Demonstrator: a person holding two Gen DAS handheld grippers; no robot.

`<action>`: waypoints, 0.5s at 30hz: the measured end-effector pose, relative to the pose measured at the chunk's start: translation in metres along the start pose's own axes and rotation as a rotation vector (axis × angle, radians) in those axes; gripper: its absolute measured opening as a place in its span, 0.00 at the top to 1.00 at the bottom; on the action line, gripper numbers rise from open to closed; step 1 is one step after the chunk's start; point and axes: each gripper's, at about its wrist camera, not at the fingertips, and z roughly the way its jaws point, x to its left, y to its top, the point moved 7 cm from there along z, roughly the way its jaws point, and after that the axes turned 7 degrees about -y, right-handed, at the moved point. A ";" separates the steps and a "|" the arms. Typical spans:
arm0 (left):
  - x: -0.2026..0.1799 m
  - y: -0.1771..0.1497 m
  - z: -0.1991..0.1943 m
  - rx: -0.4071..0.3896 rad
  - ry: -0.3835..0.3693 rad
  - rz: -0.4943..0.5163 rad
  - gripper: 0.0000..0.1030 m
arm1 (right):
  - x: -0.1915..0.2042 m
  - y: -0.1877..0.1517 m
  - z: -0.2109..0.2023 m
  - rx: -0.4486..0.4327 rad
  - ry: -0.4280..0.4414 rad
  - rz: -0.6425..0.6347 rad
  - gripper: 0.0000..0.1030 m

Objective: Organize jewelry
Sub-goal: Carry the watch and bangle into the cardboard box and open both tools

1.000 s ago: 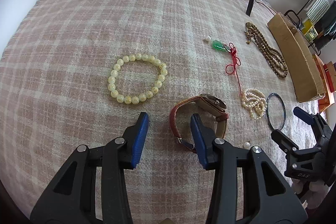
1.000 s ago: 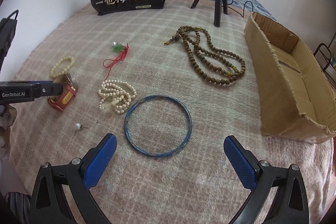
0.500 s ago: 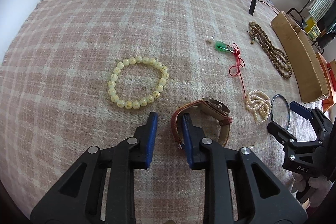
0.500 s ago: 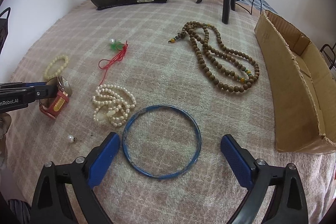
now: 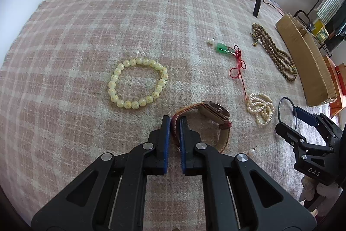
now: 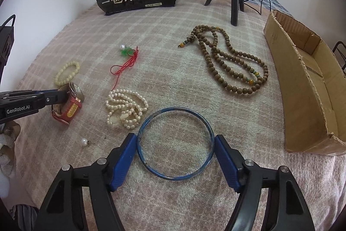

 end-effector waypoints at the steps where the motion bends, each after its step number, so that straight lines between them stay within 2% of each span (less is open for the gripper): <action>1: 0.000 0.000 -0.001 -0.003 -0.001 -0.002 0.94 | 0.000 0.000 -0.002 -0.003 0.002 0.002 0.28; 15: -0.001 0.001 -0.025 -0.046 -0.021 -0.020 0.94 | -0.009 -0.004 -0.035 -0.062 -0.001 0.022 0.28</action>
